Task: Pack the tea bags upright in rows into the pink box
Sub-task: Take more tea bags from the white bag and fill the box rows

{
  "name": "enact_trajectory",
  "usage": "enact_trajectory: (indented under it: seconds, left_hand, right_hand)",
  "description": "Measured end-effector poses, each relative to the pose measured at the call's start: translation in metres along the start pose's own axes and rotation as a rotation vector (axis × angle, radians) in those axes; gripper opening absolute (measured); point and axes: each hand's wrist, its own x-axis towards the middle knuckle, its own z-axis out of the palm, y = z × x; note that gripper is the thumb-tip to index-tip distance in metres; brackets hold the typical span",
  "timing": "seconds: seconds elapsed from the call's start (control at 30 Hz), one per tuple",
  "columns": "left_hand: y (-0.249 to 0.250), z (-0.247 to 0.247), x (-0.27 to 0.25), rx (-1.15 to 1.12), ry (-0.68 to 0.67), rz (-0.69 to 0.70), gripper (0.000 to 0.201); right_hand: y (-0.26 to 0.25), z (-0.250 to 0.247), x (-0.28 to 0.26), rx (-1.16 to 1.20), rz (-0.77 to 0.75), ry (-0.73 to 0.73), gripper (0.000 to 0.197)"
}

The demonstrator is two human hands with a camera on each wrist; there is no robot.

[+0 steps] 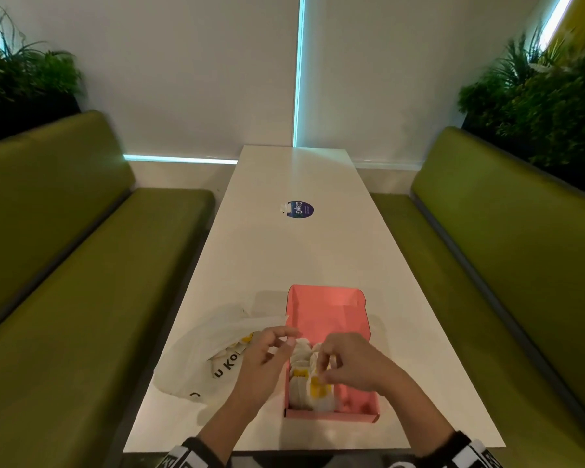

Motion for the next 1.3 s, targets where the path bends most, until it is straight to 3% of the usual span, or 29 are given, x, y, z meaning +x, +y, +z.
enact_trajectory:
  seconds: [0.07, 0.13, 0.23, 0.4, 0.53, 0.63, 0.83, 0.97, 1.03, 1.17, 1.3]
  left_hand:
    - [0.000, -0.001, 0.000, -0.022, -0.057, -0.019, 0.018]
    - [0.000, -0.002, -0.001, -0.015, -0.154, -0.027, 0.020]
    - [-0.004, -0.001, -0.003, 0.109, -0.282, 0.000, 0.049]
    - [-0.009, 0.001, -0.002, 0.195, -0.233, 0.131, 0.042]
    - [-0.007, 0.002, 0.000, 0.151, -0.242, 0.183, 0.018]
    - [-0.008, 0.003, 0.001, 0.143, -0.226, 0.163, 0.018]
    - [-0.003, 0.002, -0.002, 0.087, -0.233, 0.082, 0.038]
    - [0.000, 0.002, -0.001, 0.112, -0.236, 0.062, 0.007]
    - [0.001, 0.002, -0.001, 0.121, -0.186, 0.051, 0.015]
    - [0.002, 0.001, 0.000, 0.058, -0.084, 0.010, 0.008]
    - [0.004, 0.002, 0.000, 0.016, -0.093, -0.021, 0.005]
  right_hand:
    - [0.005, 0.001, 0.003, 0.011, 0.023, 0.138, 0.028]
    - [0.004, 0.002, 0.004, 0.089, 0.024, 0.154, 0.032]
    - [0.002, 0.002, 0.001, 0.216, 0.023, 0.145, 0.028]
    - [0.001, -0.002, -0.001, 0.297, 0.016, 0.098, 0.025]
    - [0.001, -0.003, -0.002, 0.311, 0.019, 0.090, 0.021]
    - [0.002, -0.001, -0.002, 0.384, 0.052, 0.134, 0.022]
    - [0.004, -0.004, -0.003, 0.250, 0.051, 0.092, 0.028]
    - [0.004, -0.001, -0.002, 0.282, 0.069, 0.187, 0.024]
    - [0.003, 0.000, -0.003, 0.322, 0.075, 0.259, 0.023]
    - [0.000, 0.004, -0.008, 0.396, 0.098, 0.231, 0.032]
    - [0.003, 0.017, -0.001, 0.319, 0.089, 0.233, 0.023]
